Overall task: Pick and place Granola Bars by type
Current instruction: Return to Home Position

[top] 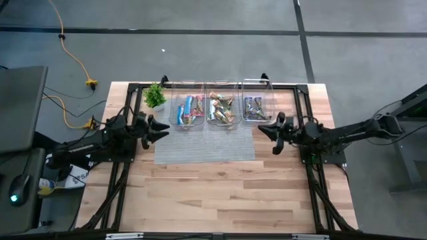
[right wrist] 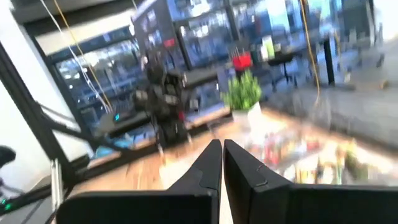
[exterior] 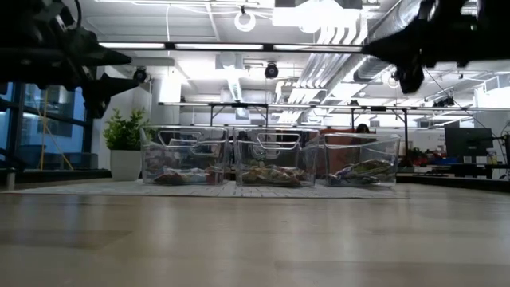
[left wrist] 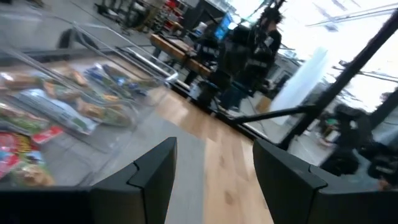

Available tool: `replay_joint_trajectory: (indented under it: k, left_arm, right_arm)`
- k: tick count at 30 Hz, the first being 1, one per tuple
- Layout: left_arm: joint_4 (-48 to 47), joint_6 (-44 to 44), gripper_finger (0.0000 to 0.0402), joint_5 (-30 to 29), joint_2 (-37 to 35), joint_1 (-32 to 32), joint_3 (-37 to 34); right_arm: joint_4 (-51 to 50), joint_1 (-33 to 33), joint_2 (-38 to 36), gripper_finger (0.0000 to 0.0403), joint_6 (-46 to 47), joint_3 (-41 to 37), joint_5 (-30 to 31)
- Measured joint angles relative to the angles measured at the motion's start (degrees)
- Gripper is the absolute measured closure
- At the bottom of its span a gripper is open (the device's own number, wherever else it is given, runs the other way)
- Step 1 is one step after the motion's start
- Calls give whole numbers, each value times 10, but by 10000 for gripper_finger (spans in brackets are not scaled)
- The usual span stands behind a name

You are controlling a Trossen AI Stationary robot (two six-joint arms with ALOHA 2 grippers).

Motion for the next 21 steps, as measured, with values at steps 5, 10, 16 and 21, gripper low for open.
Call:
replay_joint_trajectory:
  k: [5, 10, 16, 21]
  left_arm:
    - [-6, 27, 197, -54, 0, 0, 0]
    - [-9, 26, 197, -72, 0, 0, 0]
    - [-11, 34, 197, -75, 0, 0, 0]
    - [-11, 81, 197, -75, 0, 0, 0]
  right_arm:
    - [-3, 0, 0, 403, 57, -44, -13]
    - [-13, 0, 0, 403, 76, -70, -48]
    - [-80, 0, 1, 403, 62, -70, -60]
    - [-131, 0, 1, 403, 13, -70, -80]
